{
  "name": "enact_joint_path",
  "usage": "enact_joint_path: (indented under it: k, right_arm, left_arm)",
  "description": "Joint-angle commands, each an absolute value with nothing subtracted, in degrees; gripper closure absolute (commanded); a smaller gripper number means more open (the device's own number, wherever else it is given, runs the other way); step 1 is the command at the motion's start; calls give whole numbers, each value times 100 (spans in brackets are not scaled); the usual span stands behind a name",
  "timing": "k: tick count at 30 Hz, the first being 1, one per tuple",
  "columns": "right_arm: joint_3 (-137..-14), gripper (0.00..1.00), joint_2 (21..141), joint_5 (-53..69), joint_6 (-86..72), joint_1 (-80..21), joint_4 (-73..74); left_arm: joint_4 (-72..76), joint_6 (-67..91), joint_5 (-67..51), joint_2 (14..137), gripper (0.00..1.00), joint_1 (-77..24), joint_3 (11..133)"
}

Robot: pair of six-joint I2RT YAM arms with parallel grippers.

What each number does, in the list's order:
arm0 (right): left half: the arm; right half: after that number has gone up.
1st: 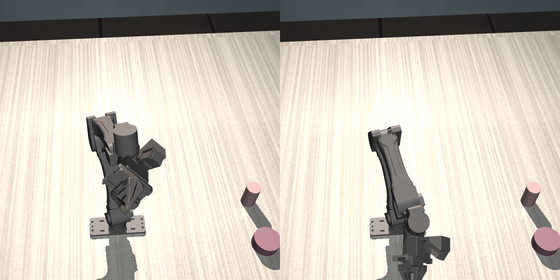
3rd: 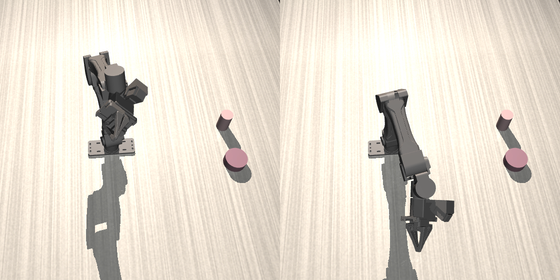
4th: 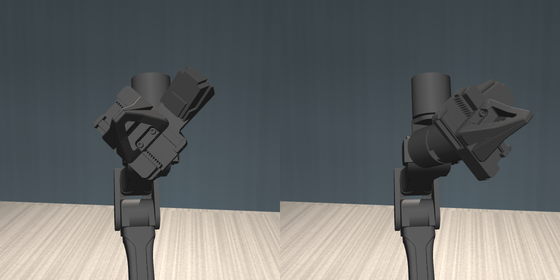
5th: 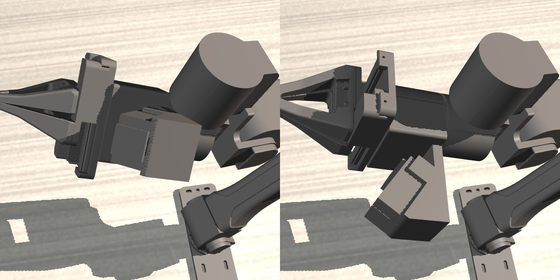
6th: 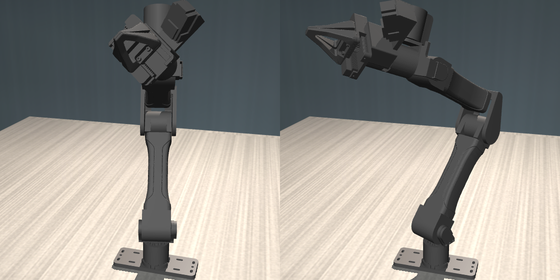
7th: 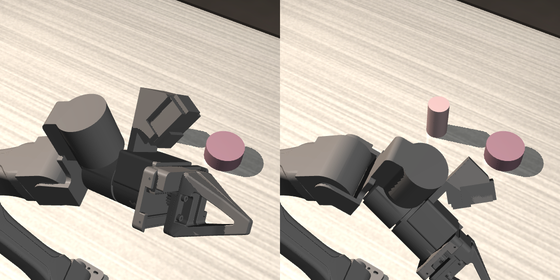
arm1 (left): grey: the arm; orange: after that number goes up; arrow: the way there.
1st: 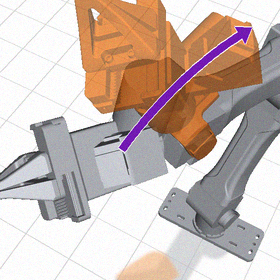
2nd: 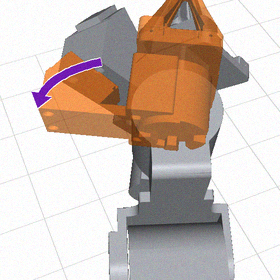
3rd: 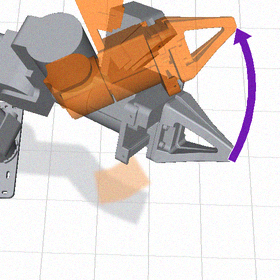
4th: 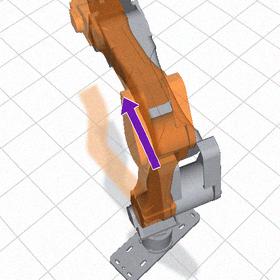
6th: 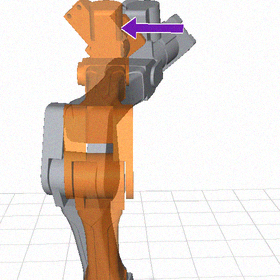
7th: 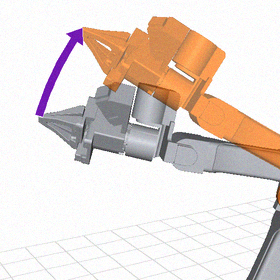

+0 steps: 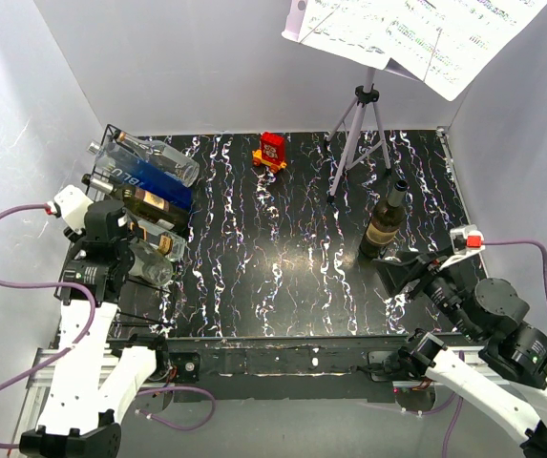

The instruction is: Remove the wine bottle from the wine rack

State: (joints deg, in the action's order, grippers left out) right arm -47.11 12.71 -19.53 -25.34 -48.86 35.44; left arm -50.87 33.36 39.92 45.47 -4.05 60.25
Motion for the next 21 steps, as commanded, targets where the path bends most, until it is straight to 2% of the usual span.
enact_joint_path:
  k: [1, 10, 16, 21]
  right_arm:
    - [-4799, 21, 1441, -1916, -2558, -4904, 3199]
    - [-4614, 21, 1266, -1863, -2575, -4904, 2962]
    - [-4632, 21, 1169, -1802, -2426, -4904, 2936]
    - [-4623, 21, 1099, -1811, -2347, -4904, 2865]
  left_arm:
    - [-4536, 2805, 3640, 4105, 100, -439, 5959]
    - [-3947, 1434, 1409, 3815, 100, -439, 6108]
    - [-3534, 1230, -365, 3735, 100, -439, 6073]
    - [-3297, 1239, -1334, 3911, 100, -448, 6135]
